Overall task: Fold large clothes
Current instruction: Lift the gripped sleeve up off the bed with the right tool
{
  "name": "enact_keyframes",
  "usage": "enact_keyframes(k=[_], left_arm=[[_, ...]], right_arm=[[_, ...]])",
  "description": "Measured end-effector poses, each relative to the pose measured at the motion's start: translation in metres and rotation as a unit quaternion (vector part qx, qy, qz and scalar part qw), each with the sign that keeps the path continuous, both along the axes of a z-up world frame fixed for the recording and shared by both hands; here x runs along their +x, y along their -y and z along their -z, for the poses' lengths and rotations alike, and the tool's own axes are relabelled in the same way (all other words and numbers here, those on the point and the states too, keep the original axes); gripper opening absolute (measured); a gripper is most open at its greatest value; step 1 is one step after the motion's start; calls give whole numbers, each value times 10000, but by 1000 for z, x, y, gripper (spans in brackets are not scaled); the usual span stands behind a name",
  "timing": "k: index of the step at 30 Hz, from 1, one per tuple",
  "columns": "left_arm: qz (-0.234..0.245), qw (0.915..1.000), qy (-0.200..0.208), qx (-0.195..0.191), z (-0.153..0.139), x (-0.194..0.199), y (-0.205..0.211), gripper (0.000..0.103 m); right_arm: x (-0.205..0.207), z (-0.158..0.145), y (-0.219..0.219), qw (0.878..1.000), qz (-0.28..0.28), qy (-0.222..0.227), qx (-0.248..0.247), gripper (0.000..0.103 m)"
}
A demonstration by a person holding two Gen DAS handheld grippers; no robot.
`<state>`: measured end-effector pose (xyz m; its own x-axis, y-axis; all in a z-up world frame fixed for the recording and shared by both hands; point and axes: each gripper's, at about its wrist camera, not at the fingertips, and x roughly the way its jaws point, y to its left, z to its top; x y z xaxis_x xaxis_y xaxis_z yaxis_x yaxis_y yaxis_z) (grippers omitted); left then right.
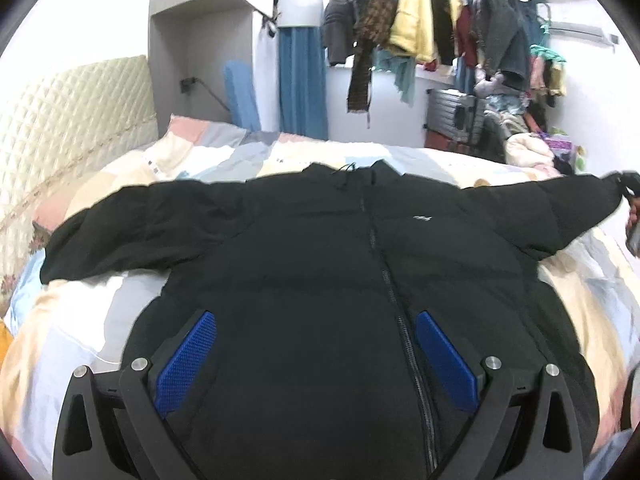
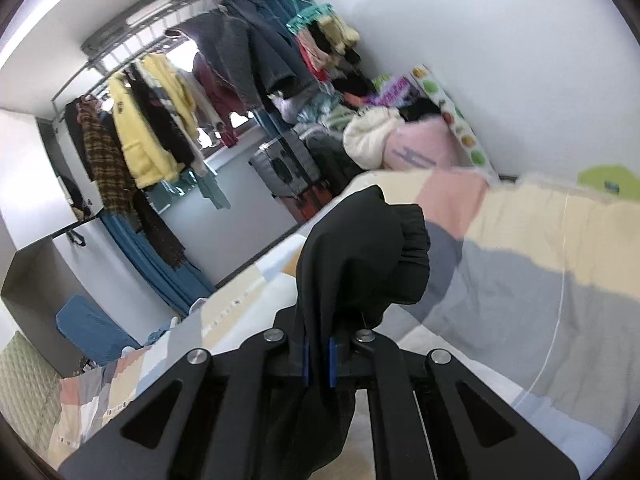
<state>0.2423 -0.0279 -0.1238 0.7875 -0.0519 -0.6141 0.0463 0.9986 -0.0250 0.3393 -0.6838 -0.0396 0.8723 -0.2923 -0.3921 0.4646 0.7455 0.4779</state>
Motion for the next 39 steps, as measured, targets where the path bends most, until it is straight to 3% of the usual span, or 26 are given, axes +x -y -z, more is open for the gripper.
enact_keyframes(k=[7, 16, 20, 25, 31, 39], left_arm=[[72, 9981, 318, -521, -29, -23, -26, 102], [-20, 9982, 532, -281, -27, -31, -56, 102], [54, 9982, 557, -199, -19, -30, -62, 102], [17, 9964, 673, -510, -24, -37, -82, 102], [-185, 9937, 736, -828, -26, -38, -110, 102], [-324, 9917, 729, -1005, -21, -32, -132, 102]], right_arm=[[-6, -68, -65, 9979, -88, 78, -638, 7], [1, -152, -167, 9887, -269, 368, -1427, 7], [0, -175, -224, 9816, -209, 628, -1792, 7], [11, -183, -291, 9803, -428, 792, -1760, 8], [30, -172, -380, 9774, -974, 933, -1625, 8], [51, -130, -516, 9447, -2111, 737, -2397, 8]])
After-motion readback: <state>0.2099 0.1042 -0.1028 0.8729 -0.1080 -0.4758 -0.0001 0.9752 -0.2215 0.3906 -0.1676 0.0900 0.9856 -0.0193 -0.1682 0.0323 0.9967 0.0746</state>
